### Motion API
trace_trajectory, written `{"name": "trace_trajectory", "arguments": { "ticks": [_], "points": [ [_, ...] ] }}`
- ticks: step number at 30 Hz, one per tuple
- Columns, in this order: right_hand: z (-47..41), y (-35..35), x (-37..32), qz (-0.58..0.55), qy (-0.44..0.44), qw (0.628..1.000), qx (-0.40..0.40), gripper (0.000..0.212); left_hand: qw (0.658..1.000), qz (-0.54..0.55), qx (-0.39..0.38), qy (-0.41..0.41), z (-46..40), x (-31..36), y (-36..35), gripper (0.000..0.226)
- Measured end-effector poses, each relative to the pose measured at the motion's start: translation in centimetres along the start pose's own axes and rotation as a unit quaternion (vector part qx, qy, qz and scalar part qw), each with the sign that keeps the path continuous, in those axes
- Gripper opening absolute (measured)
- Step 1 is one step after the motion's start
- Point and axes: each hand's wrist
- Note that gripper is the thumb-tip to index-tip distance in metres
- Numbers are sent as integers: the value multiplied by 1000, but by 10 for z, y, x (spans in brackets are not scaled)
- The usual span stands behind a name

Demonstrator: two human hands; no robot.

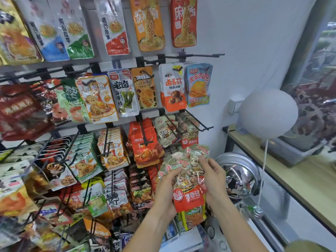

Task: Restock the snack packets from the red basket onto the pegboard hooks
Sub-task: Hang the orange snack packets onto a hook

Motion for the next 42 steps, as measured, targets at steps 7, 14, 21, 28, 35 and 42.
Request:
{"name": "trace_trajectory", "arguments": {
  "ticks": [7,14,21,28,35,42],
  "points": [
    [-43,23,-24,8,23,1000,14,45,999,19,20,38,-1,-1,18,35],
    [-57,19,-40,59,0,998,-5,13,999,29,9,32,-4,-2,26,43],
    [-63,14,-48,105,-25,994,12,7,999,23,26,28,0,1,28,111],
    [-112,7,-45,173,-48,983,27,22,1000,6,15,9,2,3,27,86],
    [-116,-2,-37,308,-23,942,130,72,999,-14,14,-34,2,7,24,54],
    [5,-10,-2,127,-89,979,-130,20,998,-15,33,-58,-7,0,22,52]
  ]
}}
Point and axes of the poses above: each hand's wrist, its own z-axis away from the middle knuckle, its own y-axis out of the back of the hand, x = y × z, and after that the axes turned 14 degrees about -x, right-handed
